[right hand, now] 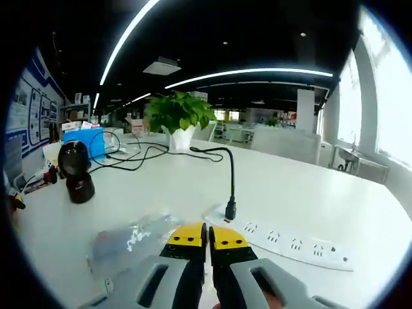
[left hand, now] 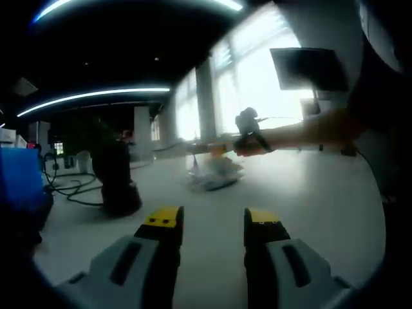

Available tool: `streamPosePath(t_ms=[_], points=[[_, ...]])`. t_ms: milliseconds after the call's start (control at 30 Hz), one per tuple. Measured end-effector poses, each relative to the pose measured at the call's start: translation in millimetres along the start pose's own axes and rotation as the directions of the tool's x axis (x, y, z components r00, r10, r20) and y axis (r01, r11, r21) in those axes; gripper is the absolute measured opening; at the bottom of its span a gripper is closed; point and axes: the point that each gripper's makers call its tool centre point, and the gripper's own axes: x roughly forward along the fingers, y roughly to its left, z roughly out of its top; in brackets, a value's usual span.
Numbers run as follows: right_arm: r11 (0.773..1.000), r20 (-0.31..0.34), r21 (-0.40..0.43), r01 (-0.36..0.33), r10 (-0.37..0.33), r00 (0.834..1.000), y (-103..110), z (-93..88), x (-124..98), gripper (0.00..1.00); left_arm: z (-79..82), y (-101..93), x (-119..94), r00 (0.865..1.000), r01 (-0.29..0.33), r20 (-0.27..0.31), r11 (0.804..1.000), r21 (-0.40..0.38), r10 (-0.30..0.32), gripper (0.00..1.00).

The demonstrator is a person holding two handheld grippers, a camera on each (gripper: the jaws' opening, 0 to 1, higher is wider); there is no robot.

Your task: Clip sheet goods on table flip sheet goods clip sheet goods scan sheet goods put sheet goods back to table

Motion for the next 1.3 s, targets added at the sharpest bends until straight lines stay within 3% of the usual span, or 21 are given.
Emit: streamPosePath(t_ms=[100,600,933,1067,1300], points=[[1.000,-0.018,0.004,0.012,-0.012,1.000,-9.0,-9.2,4.3,0.00,-0.3,0.7,0.3,1.000,0.000,0.000,1.000,0.000,0.000,0.30],[0.999,-0.049,0.022,0.049,-0.048,0.998,-8.2,-27.6,8.3,0.01,-0.8,2.6,1.4,1.000,-0.001,0.000,1.000,-0.005,0.001,0.30],[0.980,-0.014,0.162,0.113,-0.112,0.994,-29.4,-16.9,-2.9,0.00,-1.0,3.8,2.4,1.000,-0.002,0.000,1.000,-0.007,0.002,0.30],[0.974,0.012,0.201,0.103,-0.108,0.994,-27.8,-8.3,-6.5,0.10,-1.2,4.4,2.9,1.000,-0.002,0.000,1.000,-0.007,0.002,0.30],[0.988,0.038,0.153,0.014,-0.020,0.999,6.8,5.1,-9.9,0.33,-2.0,5.3,3.9,1.000,-0.003,-0.002,1.000,-0.003,0.003,0.30]])
